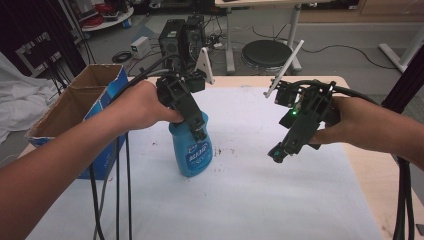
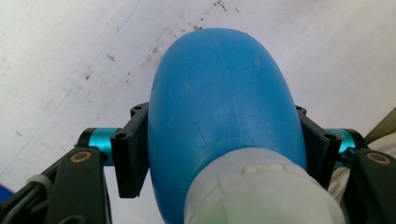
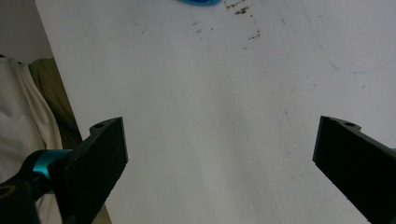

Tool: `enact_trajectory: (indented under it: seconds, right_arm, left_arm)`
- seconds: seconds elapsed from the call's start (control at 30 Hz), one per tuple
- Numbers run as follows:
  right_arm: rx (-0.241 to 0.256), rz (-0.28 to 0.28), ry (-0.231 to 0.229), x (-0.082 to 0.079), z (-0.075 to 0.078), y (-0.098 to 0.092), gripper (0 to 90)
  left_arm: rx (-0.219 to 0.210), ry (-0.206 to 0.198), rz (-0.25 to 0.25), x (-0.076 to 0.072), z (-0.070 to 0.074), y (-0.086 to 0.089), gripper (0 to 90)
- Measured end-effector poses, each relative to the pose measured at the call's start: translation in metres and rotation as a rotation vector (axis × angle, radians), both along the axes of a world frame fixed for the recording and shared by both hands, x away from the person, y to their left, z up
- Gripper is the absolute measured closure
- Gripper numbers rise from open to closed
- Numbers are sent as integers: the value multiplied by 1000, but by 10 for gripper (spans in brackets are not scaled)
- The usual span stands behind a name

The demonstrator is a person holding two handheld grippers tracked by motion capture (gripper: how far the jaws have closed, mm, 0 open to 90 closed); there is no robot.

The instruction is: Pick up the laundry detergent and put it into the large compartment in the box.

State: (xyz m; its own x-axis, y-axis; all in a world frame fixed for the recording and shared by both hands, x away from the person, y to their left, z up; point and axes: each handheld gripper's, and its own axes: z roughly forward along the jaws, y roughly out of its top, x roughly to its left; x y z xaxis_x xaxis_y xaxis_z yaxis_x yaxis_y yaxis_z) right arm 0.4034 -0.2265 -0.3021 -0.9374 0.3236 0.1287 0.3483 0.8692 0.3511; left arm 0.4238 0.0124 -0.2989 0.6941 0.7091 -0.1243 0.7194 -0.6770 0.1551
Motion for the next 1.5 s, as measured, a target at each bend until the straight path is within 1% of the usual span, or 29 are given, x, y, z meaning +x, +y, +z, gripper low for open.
enact_trajectory:
  seconds: [0.07, 0.17, 0.3, 0.33, 0.43, 0.47, 0.53, 0.63, 0.7, 0.73, 0.77, 0.8, 0.93, 1.03, 1.07, 1.1, 1.13, 1.17, 1.23, 1.27, 1.3, 1.37, 1.4, 1.43, 1.5]
  right_arm:
    - [0, -3, 2, 0, 0, 0, 22]
    - [-1, -3, 3, 0, 0, 0, 22]
    - [-1, -4, 3, 0, 0, 1, 22]
    - [-1, -3, 3, 0, 0, 1, 22]
    - [-2, -5, 6, 0, 0, 1, 22]
    - [-2, -5, 5, 0, 0, 0, 22]
    - [0, -1, 1, 1, 0, 0, 22]
    - [-2, -8, 5, 1, 0, -1, 22]
    - [5, -7, 1, 2, 0, -1, 22]
    - [7, -4, -2, 2, 0, -1, 22]
    - [8, -6, 0, 2, 0, -1, 22]
    - [10, -6, 1, 2, 0, -1, 22]
    - [9, -9, 2, 2, 1, -2, 22]
    - [10, -8, 2, 2, 2, -2, 22]
    - [12, -8, 2, 2, 2, -3, 22]
    - [13, -10, 1, 2, 2, -3, 22]
    - [13, -11, 0, 2, 2, -3, 22]
    - [11, -13, 1, 1, 3, -3, 22]
    - [12, -19, 2, 0, 3, -3, 22]
    - [12, -19, 2, 0, 3, -3, 22]
    - [15, -11, -3, 1, 3, -4, 22]
    - [16, -21, -2, 1, 4, -5, 22]
    - [21, -23, 0, 1, 4, -5, 22]
    - [22, -26, -1, 1, 4, -5, 22]
    - [24, -24, -3, 1, 5, -5, 22]
  left_arm:
    - [3, 0, -4, 0, 0, 0, 320]
    - [0, -6, -5, -1, 1, -1, 353]
    - [0, -8, -4, -1, 1, -1, 356]
    - [4, -26, -1, -2, 2, 0, 368]
    - [5, -19, 11, -2, 3, 2, 371]
    - [5, -13, 7, -2, 5, 3, 372]
    - [-7, -11, 11, -3, 11, 7, 372]
    - [-16, -22, 17, -6, 29, 12, 372]
    - [-19, -39, 9, -7, 44, 17, 372]
    - [-19, -39, 9, -7, 44, 17, 372]
    - [-29, -60, 1, -10, 61, 24, 372]
    - [-29, -66, -5, -10, 70, 27, 372]
    - [-40, -87, -28, -13, 101, 42, 372]
    - [-30, -109, -48, -15, 121, 51, 372]
    - [-30, -111, -46, -16, 127, 54, 372]
    - [-30, -114, -53, -16, 133, 58, 372]
    - [-30, -114, -53, -16, 133, 58, 373]
    - [-37, -114, -61, -17, 143, 65, 373]
    - [-46, -115, -66, -18, 152, 72, 373]
    - [-46, -115, -66, -18, 152, 72, 373]
    - [-50, -116, -69, -19, 157, 77, 373]
    - [-58, -123, -70, -20, 168, 87, 373]
    - [-58, -123, -70, -20, 168, 87, 373]
    - [-57, -128, -75, -22, 174, 95, 373]
    - [-55, -130, -74, -23, 180, 102, 373]
